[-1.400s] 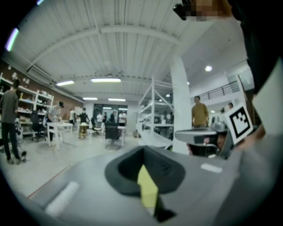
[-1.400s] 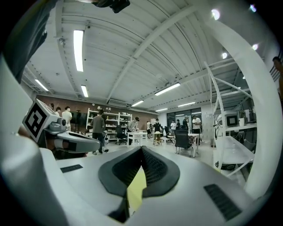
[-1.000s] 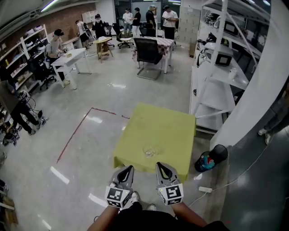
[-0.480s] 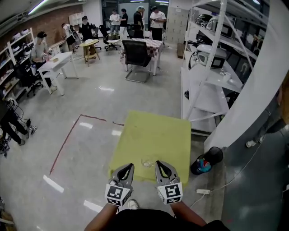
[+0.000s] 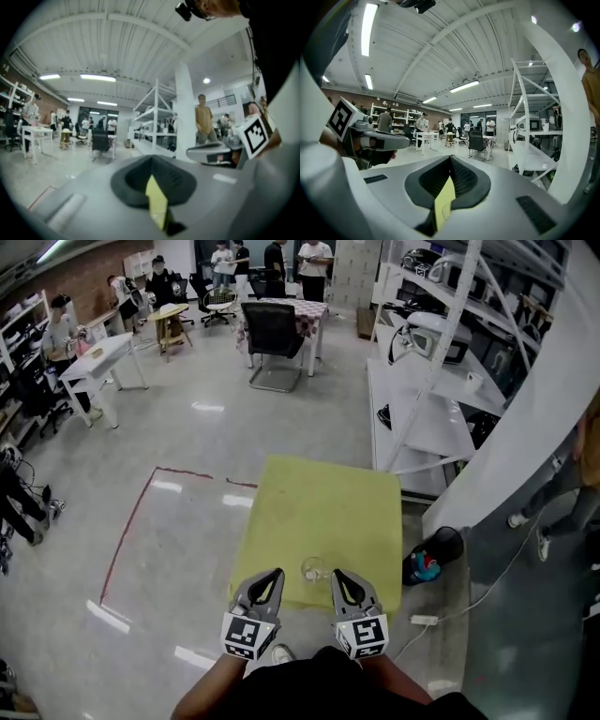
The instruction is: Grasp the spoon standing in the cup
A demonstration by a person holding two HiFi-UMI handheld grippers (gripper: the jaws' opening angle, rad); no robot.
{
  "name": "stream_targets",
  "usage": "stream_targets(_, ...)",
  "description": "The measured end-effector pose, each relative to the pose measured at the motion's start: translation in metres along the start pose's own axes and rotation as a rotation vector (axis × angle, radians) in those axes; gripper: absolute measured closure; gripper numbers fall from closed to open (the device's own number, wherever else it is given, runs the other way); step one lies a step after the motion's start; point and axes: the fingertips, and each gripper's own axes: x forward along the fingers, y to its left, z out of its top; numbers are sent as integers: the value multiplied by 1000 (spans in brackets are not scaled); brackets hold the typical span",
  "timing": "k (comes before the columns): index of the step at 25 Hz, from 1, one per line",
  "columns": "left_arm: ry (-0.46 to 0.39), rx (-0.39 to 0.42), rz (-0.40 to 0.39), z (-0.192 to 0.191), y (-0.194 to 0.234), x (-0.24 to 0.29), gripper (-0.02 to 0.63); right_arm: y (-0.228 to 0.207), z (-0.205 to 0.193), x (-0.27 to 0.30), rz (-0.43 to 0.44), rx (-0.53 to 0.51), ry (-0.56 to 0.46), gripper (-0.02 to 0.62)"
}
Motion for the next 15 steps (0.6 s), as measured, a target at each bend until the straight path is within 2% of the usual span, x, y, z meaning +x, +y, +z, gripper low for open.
stream_targets(6, 50, -20, -11, -25, 3, 10, 601, -8, -19, 3, -2, 42, 74, 589)
stream_targets(10, 66, -57, 3, -35, -5, 17, 601, -10, -39, 3, 66, 55, 131, 589)
stream_targets(15, 121, -84, 26, -53, -12, 21, 601, -6, -71, 0, 148, 5, 223, 589)
